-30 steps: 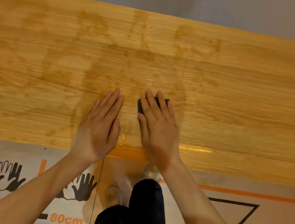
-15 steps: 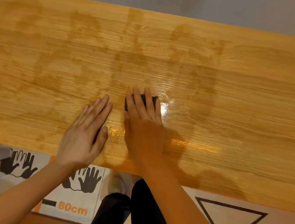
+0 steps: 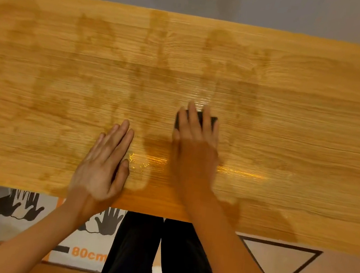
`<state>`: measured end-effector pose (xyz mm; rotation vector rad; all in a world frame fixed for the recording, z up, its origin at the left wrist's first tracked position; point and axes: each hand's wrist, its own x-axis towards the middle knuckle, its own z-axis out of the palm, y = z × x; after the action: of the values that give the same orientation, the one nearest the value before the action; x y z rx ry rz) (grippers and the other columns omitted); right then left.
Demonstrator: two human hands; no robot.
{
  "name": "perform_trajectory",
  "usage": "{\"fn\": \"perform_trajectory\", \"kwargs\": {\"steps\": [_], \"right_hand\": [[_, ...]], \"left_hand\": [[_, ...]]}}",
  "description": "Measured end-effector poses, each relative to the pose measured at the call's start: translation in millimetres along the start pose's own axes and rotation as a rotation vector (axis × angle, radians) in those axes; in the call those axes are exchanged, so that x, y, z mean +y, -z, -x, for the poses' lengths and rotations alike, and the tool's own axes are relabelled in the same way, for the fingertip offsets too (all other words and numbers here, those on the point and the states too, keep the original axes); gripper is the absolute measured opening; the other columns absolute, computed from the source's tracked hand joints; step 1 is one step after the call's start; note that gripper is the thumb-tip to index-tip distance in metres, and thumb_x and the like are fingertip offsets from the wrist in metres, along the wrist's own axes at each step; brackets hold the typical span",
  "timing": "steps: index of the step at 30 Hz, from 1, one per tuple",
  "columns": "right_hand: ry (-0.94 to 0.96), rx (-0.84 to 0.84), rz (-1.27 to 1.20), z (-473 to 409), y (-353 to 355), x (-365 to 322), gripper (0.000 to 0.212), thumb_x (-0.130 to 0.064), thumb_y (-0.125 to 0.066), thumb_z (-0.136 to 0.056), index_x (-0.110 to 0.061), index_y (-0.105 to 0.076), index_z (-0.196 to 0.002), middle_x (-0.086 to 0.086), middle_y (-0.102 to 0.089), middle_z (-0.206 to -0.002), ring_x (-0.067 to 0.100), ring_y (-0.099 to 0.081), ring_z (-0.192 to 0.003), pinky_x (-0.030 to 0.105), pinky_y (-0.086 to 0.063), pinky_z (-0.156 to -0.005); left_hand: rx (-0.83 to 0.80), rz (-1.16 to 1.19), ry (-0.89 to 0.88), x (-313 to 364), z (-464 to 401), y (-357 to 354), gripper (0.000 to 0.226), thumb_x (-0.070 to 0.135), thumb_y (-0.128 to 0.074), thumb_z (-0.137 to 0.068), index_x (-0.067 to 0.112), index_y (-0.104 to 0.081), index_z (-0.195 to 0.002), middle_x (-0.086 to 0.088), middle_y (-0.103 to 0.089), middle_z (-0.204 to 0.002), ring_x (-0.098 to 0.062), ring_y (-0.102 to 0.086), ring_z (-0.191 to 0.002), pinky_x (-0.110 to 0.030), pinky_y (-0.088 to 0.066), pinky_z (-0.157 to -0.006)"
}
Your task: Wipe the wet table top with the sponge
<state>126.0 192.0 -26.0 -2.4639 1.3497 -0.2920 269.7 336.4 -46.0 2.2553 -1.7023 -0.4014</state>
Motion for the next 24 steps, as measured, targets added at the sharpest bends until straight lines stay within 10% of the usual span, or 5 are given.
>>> {"fn": "perform_trajectory", "kwargs": {"steps": [5,15,24], "right_hand": [[0.259,-0.111,-0.077,-16.2,-2.5,-3.9,0.042,-0.022,-0.047,-0.102,-0.016,-0.045,-0.144,0.002,-0.037,-0.155,0.024,-0.022,-0.148,0.044,-0.015,-0.122],[-0.207,0.039,-0.323,-30.6,60.2,116.6,0.042,-0.024,-0.040,-0.104,-0.015,-0.044,-0.145,-0.003,-0.035,-0.155,0.015,-0.013,-0.150,0.046,-0.007,-0.123],[-0.071,-0.080,-0.225,37.2,45.7,78.6,0.046,-0.024,-0.037,-0.103,-0.016,-0.039,-0.147,-0.003,-0.030,-0.158,0.017,-0.011,-0.151,0.043,-0.005,-0.123]], "left_hand": [[0.001,0.075,-0.001,4.3,-0.6,7.1,0.056,0.024,-0.036,-0.103,0.008,-0.031,-0.157,-0.005,-0.023,-0.167,-0.018,-0.015,-0.157,-0.034,-0.008,-0.128],[0.051,0.087,-0.051,-40.3,-122.5,34.9,0.057,0.023,-0.037,-0.105,0.006,-0.028,-0.158,-0.011,-0.023,-0.166,-0.025,-0.017,-0.156,-0.037,-0.009,-0.128],[0.037,0.008,-0.131,-47.2,-140.8,30.4,0.057,0.025,-0.036,-0.105,0.004,-0.028,-0.158,-0.010,-0.020,-0.167,-0.023,-0.014,-0.157,-0.038,-0.010,-0.129]]}}
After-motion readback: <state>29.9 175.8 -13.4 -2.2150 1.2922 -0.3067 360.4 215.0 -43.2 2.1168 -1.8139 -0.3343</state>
